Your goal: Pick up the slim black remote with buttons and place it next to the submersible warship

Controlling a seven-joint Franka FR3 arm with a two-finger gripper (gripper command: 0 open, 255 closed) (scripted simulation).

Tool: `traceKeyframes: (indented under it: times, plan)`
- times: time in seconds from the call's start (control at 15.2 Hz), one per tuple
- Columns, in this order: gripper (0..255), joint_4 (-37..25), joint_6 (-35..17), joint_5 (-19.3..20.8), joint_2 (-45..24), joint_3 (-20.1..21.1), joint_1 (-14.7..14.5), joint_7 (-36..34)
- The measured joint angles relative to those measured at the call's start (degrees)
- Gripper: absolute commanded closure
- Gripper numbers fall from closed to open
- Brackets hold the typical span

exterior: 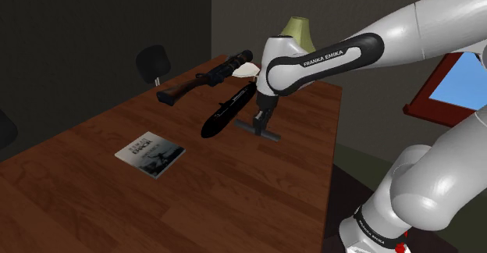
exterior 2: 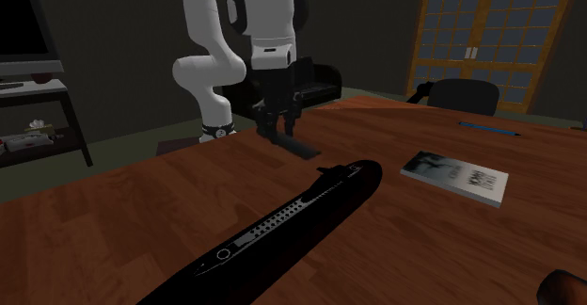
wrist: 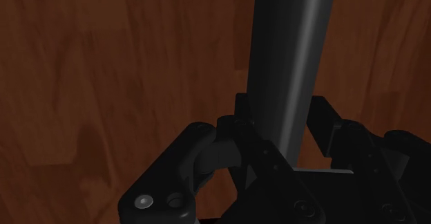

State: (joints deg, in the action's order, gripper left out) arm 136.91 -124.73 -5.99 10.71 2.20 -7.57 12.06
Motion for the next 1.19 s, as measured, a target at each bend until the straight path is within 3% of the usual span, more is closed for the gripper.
traceKeyframes:
  times: [0.73,1.12,1.19]
  plan:
    - [255,3.7,-8.8,-0.6,-5.1,0.2,-0.2,0.7]
    - [255,4.0,-9.6,-0.6,-5.6,0.2,-0.2,0.7]
    - [0,4.0,-9.7,-0.6,-5.6,0.2,-0.2,0.7]
